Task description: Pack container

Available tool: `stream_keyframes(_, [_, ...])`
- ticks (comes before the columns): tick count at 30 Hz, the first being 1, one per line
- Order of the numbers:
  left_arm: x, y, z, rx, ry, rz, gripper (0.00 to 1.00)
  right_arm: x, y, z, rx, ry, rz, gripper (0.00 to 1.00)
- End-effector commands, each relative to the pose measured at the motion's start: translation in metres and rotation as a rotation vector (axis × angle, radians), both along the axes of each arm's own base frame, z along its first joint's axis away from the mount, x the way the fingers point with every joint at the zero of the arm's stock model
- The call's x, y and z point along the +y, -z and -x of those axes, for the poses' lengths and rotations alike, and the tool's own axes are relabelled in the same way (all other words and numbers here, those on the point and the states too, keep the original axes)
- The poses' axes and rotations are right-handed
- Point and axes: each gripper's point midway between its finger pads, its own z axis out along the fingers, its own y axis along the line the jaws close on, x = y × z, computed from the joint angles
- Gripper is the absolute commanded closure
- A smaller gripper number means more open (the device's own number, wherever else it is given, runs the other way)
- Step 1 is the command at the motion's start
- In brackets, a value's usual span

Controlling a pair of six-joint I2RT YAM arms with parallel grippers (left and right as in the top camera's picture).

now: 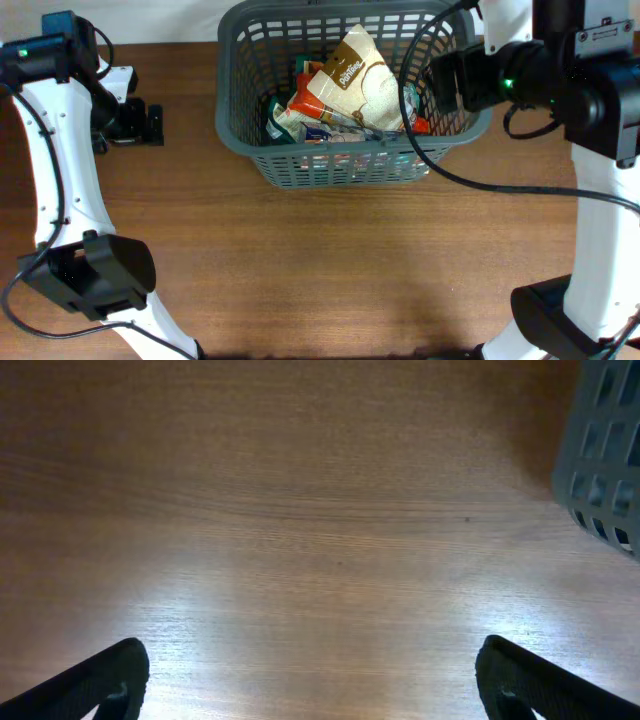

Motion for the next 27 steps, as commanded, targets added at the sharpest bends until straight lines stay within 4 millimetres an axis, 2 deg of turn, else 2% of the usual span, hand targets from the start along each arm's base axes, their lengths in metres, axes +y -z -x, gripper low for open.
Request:
stream_keyframes(1, [0.000, -0.007, 0.003, -0.018, -0.017, 0.009, 0.01, 0.000, -0.002, 0.007, 0.006, -0.006, 0.002, 0.01])
stream_keyframes(4, [0.000, -0.007, 0.003, -0.019, -0.017, 0.008, 0.01, -0.007, 0.003, 0.012, 0.029, 0.014, 0.031, 0.01])
stream_keyframes(6, [0.000, -0.007, 0.003, -0.018, -0.017, 0.009, 0.01, -0.008, -0.005, 0.016, 0.003, 0.014, 0.025, 0.01])
stream_keyframes(9, [0.000, -0.007, 0.003, -0.018, -0.017, 0.009, 0.01, -0.005, -0.036, 0.020, -0.119, 0.000, -0.018, 0.01])
stream_keyframes(12, [0.000, -0.007, 0.003, -0.018, -0.017, 0.009, 0.01, -0.006, -0.070, 0.033, -0.244, -0.009, -0.054, 0.01])
stream_keyframes(17, [0.000, -0.007, 0.003, -0.018, -0.017, 0.009, 0.01, -0.018, -0.100, 0.068, -0.367, 0.012, -0.067, 0.01])
stream_keyframes(22, [0.000, -0.007, 0.003, -0.018, -0.017, 0.009, 0.01, -0.028, -0.104, 0.102, -0.462, 0.018, -0.077, 0.01])
stream_keyframes(27, [0.000, -0.007, 0.003, -0.018, -0.017, 0.009, 0.01, -0.036, -0.077, 0.133, -0.552, 0.021, -0.099, 0.01])
